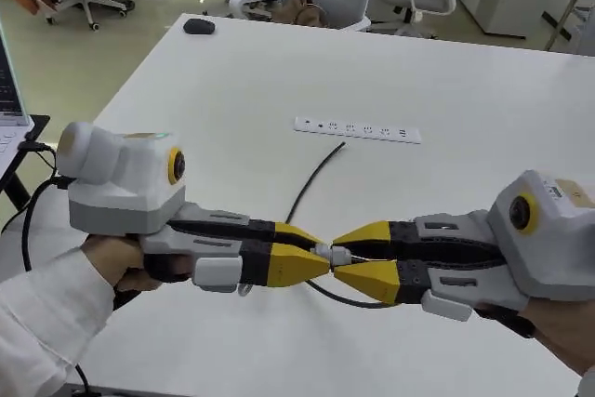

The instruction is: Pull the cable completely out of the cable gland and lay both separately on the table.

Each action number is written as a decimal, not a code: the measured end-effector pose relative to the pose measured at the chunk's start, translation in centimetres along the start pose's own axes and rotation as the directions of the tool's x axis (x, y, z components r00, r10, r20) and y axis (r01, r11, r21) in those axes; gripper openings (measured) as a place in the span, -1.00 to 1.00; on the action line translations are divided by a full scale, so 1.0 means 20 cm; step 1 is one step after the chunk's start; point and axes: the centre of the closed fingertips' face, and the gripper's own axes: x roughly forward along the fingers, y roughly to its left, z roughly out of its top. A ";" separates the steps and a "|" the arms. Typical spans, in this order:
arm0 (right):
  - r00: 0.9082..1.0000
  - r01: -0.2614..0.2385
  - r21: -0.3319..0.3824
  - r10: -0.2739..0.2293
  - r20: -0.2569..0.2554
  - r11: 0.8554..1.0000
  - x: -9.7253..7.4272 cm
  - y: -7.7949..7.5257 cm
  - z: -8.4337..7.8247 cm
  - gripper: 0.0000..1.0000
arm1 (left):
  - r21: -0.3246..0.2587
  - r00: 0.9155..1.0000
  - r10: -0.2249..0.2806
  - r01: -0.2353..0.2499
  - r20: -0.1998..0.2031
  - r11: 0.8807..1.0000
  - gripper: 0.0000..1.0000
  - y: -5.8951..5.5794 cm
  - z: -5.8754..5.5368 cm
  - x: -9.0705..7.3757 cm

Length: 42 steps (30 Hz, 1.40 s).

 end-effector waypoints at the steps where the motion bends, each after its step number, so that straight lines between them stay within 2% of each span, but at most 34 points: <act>1: 1.000 0.014 0.007 -0.014 -0.005 1.000 0.00 -0.01 0.00 -0.78 | 0.009 1.000 0.001 -0.001 -0.001 1.000 -0.69 0.00 0.00 0.00; 3: 0.998 0.054 0.078 -0.052 -0.033 0.995 -0.01 -0.03 -0.02 -0.77 | 0.028 1.000 0.010 -0.010 0.002 1.000 -0.69 0.01 0.00 0.01; 4: 0.997 0.063 0.162 -0.053 -0.063 0.985 -0.02 -0.03 -0.04 -0.76 | 0.056 1.000 0.016 -0.016 0.007 0.998 -0.69 0.02 0.00 0.01; 6: 0.993 0.084 0.219 -0.065 -0.095 0.972 -0.05 -0.06 -0.06 -0.67 | 0.125 0.998 0.052 -0.056 0.029 0.991 -0.69 0.04 0.01 0.00; 7: 0.993 0.097 0.195 -0.082 -0.086 0.976 -0.06 -0.07 -0.06 -0.55 | 0.127 0.998 0.046 -0.050 0.032 0.991 -0.68 0.02 0.02 0.00; 9: 0.991 0.110 0.181 -0.094 -0.092 0.977 -0.08 -0.08 -0.08 -0.51 | 0.158 0.997 0.049 -0.057 0.057 0.986 -0.68 0.02 0.03 -0.01; 12: 0.990 0.110 0.149 -0.094 -0.108 0.983 -0.09 -0.07 -0.09 -0.77 | 0.203 0.996 0.058 -0.070 0.065 0.977 -0.68 0.00 0.04 -0.02; 16: 0.991 0.102 0.106 -0.092 -0.099 0.989 -0.07 -0.06 -0.06 -0.87 | 0.236 0.996 0.066 -0.079 0.063 0.968 -0.68 -0.01 0.04 -0.01; 18: 0.990 0.096 0.071 -0.087 -0.112 0.993 -0.06 -0.06 -0.07 -0.89 | 0.250 0.995 0.074 -0.088 0.068 0.964 -0.67 0.00 0.04 0.00; 20: 0.990 0.098 0.039 -0.093 -0.108 0.994 -0.06 -0.06 -0.07 -0.93 | 0.290 0.993 0.088 -0.107 0.076 0.951 -0.67 0.01 0.05 0.00; 21: 0.990 0.098 0.031 -0.094 -0.101 0.995 -0.05 -0.06 -0.07 -0.94 | 0.331 0.992 0.090 -0.115 0.089 0.937 -0.66 0.01 0.06 0.00; 25: 0.996 0.083 0.054 -0.081 -0.043 0.995 -0.06 -0.04 -0.03 -0.96 | 0.367 0.992 0.076 -0.106 0.097 0.924 -0.60 -0.01 0.07 0.02; 28: 0.998 0.063 0.048 -0.063 -0.013 0.997 -0.04 -0.03 0.00 -0.96 | 0.396 0.996 0.045 -0.072 0.075 0.915 -0.39 -0.03 0.05 0.07; 30: 0.999 0.052 0.052 -0.051 -0.011 0.997 -0.03 -0.03 0.02 -0.96 | 0.394 0.996 0.055 -0.081 0.076 0.916 -0.55 -0.01 0.05 0.09; 31: 0.999 0.050 0.040 -0.049 -0.014 0.998 -0.02 -0.05 0.02 -0.96 | 0.386 0.997 0.022 -0.051 0.079 0.921 -0.60 -0.03 0.05 0.10; 32: 0.999 0.043 0.047 -0.043 -0.016 0.998 -0.03 -0.05 0.01 -0.96 | 0.375 0.996 0.037 -0.064 0.079 0.925 -0.61 -0.02 0.05 0.09; 35: 0.999 0.033 0.061 -0.032 -0.016 0.998 -0.03 -0.05 0.01 -0.96 | 0.365 0.995 0.039 -0.070 0.089 0.928 -0.64 -0.02 0.06 0.08; 38: 0.999 0.032 0.082 -0.029 -0.034 0.996 -0.02 -0.05 0.00 -0.95 | 0.336 0.994 0.057 -0.084 0.090 0.938 -0.65 0.00 0.05 0.07; 42: 0.996 0.029 0.117 -0.018 -0.091 0.993 -0.02 -0.06 -0.05 -0.94 | 0.305 0.993 0.084 -0.107 0.087 0.946 -0.65 0.02 0.04 0.06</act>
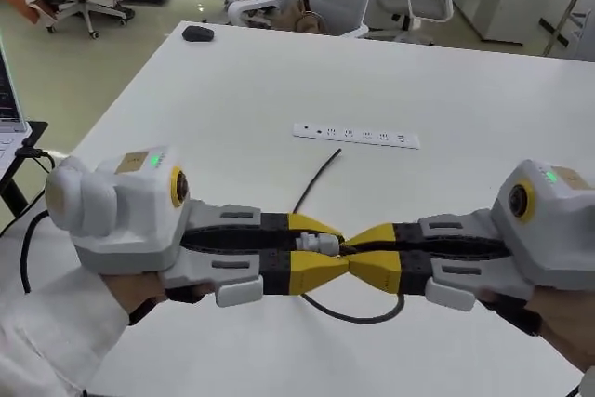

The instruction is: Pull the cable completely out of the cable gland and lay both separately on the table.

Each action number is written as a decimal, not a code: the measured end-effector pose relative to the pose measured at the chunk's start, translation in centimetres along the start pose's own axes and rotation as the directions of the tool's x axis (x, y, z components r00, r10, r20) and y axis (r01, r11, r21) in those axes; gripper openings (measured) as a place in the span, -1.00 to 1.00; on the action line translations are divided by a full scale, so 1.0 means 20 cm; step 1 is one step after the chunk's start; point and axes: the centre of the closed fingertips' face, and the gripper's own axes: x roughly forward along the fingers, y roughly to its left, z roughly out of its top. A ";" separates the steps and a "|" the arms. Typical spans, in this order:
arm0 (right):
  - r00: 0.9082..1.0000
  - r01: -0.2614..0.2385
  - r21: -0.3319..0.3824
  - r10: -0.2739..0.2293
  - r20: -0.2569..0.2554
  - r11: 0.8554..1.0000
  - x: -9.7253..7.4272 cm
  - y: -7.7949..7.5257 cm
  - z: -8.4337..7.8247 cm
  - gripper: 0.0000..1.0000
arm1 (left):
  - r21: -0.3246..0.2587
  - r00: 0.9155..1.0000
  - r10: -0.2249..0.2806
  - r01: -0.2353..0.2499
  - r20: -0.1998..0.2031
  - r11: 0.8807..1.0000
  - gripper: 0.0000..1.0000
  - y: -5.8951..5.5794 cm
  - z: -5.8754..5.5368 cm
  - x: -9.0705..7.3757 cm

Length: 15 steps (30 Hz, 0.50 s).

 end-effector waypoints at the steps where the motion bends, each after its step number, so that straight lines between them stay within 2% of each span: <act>1: 1.000 0.001 0.005 -0.001 -0.007 1.000 0.00 -0.01 -0.01 -0.94 | -0.002 1.000 0.003 -0.003 -0.001 1.000 -0.65 0.00 0.00 0.00; 4: 1.000 -0.001 0.007 0.001 -0.019 1.000 0.01 -0.01 -0.02 -0.94 | -0.010 1.000 0.028 -0.027 0.005 1.000 -0.66 0.02 -0.01 -0.01; 8: 0.998 -0.002 -0.021 0.001 -0.068 1.000 0.02 -0.01 -0.04 -0.95 | -0.017 0.999 0.036 -0.036 0.007 0.999 -0.66 0.03 -0.01 -0.03; 11: 0.986 0.015 -0.089 -0.030 -0.166 0.996 -0.01 -0.06 -0.12 -0.95 | -0.011 0.998 0.056 -0.056 0.010 0.998 -0.66 0.05 -0.03 -0.06; 15: 0.979 0.019 -0.104 -0.039 -0.202 0.994 -0.03 -0.07 -0.17 -0.95 | -0.011 0.997 0.071 -0.071 0.023 0.997 -0.66 0.07 -0.04 -0.10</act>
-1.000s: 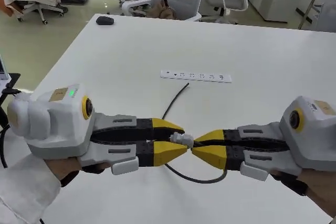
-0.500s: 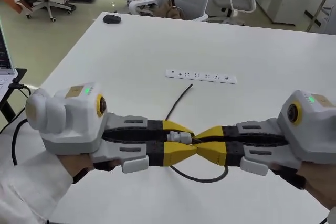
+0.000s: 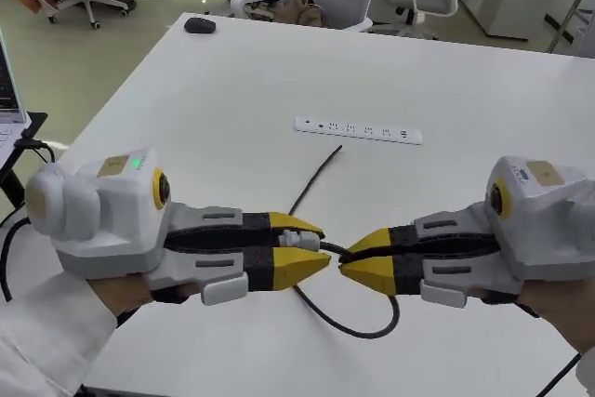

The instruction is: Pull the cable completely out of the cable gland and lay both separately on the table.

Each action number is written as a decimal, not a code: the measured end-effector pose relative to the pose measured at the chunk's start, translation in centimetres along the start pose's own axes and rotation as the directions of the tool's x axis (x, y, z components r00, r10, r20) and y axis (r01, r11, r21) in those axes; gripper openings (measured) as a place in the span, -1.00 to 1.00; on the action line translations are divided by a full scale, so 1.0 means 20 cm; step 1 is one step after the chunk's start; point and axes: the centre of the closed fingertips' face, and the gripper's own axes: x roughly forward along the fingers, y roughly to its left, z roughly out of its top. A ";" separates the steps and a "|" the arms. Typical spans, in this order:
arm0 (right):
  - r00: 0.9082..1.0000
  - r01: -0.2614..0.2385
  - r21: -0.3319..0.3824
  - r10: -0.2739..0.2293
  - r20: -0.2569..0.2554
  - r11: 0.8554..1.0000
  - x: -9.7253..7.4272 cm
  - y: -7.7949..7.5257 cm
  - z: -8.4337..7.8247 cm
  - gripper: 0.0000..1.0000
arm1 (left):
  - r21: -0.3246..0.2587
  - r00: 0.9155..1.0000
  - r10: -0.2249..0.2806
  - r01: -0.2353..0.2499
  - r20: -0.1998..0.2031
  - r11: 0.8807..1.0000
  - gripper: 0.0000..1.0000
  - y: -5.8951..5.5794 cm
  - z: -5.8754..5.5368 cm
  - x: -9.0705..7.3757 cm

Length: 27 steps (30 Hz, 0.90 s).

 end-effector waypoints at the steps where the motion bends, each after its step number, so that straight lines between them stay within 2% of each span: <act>1: 1.000 0.004 -0.005 -0.005 -0.013 1.000 0.00 -0.01 -0.02 -0.95 | 0.003 1.000 0.005 -0.005 0.004 1.000 -0.66 0.00 0.00 -0.01; 5: 0.997 0.014 -0.047 -0.018 -0.069 0.999 -0.02 -0.03 -0.11 -0.95 | 0.003 1.000 0.021 -0.021 0.016 1.000 -0.66 0.02 -0.01 -0.04; 8: 0.996 0.017 -0.053 -0.022 -0.087 0.998 -0.02 -0.03 -0.16 -0.95 | -0.005 0.999 0.032 -0.032 0.018 0.999 -0.66 0.02 -0.04 -0.06; 15: 0.988 0.049 -0.035 -0.054 -0.146 0.998 -0.03 -0.04 -0.28 -0.95 | -0.032 0.998 0.057 -0.057 0.019 0.998 -0.65 0.03 -0.09 -0.07; 16: 0.987 0.052 -0.026 -0.055 -0.152 0.998 -0.03 -0.04 -0.30 -0.95 | -0.023 0.998 0.055 -0.055 -0.005 0.998 -0.65 0.03 -0.10 -0.06; 17: 0.987 0.051 -0.017 -0.053 -0.154 0.999 -0.04 -0.03 -0.30 -0.95 | -0.006 0.999 0.051 -0.051 -0.013 0.999 -0.65 0.03 -0.11 -0.05; 19: 0.986 0.052 0.002 -0.051 -0.160 0.999 -0.05 -0.04 -0.34 -0.95 | -0.015 0.999 0.047 -0.047 -0.011 0.999 -0.65 0.03 -0.12 -0.05; 22: 0.987 0.092 0.015 -0.089 -0.133 0.996 -0.06 -0.07 -0.32 -0.94 | -0.010 0.999 0.051 -0.051 -0.011 0.999 -0.65 0.03 -0.11 -0.04; 23: 0.990 0.106 0.042 -0.101 -0.094 0.994 -0.07 -0.08 -0.29 -0.93 | -0.012 0.999 0.051 -0.051 -0.005 0.999 -0.65 0.03 -0.11 -0.04; 25: 0.994 0.109 0.056 -0.108 -0.032 0.992 -0.07 -0.08 -0.22 -0.84 | -0.014 0.999 0.046 -0.046 -0.002 0.999 -0.65 0.02 -0.11 -0.04; 27: 0.996 0.090 0.054 -0.090 -0.007 0.994 -0.05 -0.06 -0.17 -0.75 | -0.014 0.999 0.032 -0.032 -0.018 0.999 -0.65 0.01 -0.13 -0.03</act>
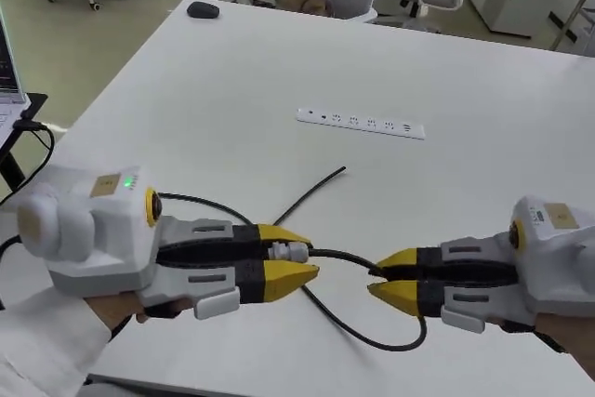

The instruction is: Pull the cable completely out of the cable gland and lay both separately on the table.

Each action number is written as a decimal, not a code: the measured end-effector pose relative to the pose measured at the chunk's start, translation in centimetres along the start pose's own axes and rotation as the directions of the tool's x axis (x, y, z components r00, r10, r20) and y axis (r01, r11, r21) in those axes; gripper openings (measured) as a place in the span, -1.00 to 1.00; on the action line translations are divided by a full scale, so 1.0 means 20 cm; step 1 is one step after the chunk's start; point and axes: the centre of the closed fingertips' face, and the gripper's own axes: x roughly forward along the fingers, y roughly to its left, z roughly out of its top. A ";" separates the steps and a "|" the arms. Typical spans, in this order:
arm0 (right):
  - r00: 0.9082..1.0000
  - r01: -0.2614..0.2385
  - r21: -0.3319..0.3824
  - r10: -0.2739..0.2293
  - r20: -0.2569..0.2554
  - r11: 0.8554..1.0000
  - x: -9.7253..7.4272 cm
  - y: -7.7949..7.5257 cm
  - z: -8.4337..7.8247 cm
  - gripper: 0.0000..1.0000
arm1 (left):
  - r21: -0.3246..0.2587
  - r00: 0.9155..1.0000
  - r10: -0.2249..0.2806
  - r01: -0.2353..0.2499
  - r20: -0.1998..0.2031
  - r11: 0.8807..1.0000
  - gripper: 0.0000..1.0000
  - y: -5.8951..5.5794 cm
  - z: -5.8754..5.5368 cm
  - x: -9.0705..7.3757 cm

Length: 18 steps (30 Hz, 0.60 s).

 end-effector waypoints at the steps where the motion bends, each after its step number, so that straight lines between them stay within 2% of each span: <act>1: 1.000 -0.014 -0.005 0.014 0.008 1.000 0.01 0.02 0.02 -0.70 | 0.001 1.000 -0.008 0.008 -0.012 1.000 -0.65 -0.01 -0.01 0.01; 5: 0.997 -0.072 -0.037 0.072 0.000 0.997 0.08 0.09 0.09 -0.69 | 0.002 0.999 -0.034 0.034 -0.039 0.999 -0.65 -0.04 -0.05 0.03; 8: 0.994 -0.101 -0.050 0.102 0.025 0.994 0.13 0.12 0.14 -0.68 | 0.005 0.998 -0.043 0.043 -0.046 0.999 -0.65 -0.05 -0.05 0.03; 12: 0.990 -0.140 -0.049 0.141 0.023 0.989 0.16 0.14 0.14 -0.79 | 0.007 0.998 -0.043 0.044 -0.044 0.999 -0.65 -0.05 -0.05 0.03; 17: 0.989 -0.144 -0.032 0.144 0.028 0.989 0.16 0.14 0.14 -0.84 | 0.002 0.999 -0.040 0.040 -0.037 0.999 -0.65 -0.04 -0.05 0.02; 18: 0.987 -0.158 -0.030 0.159 0.027 0.987 0.16 0.15 0.14 -0.92 | 0.003 0.999 -0.038 0.038 -0.037 0.999 -0.65 -0.04 -0.05 0.02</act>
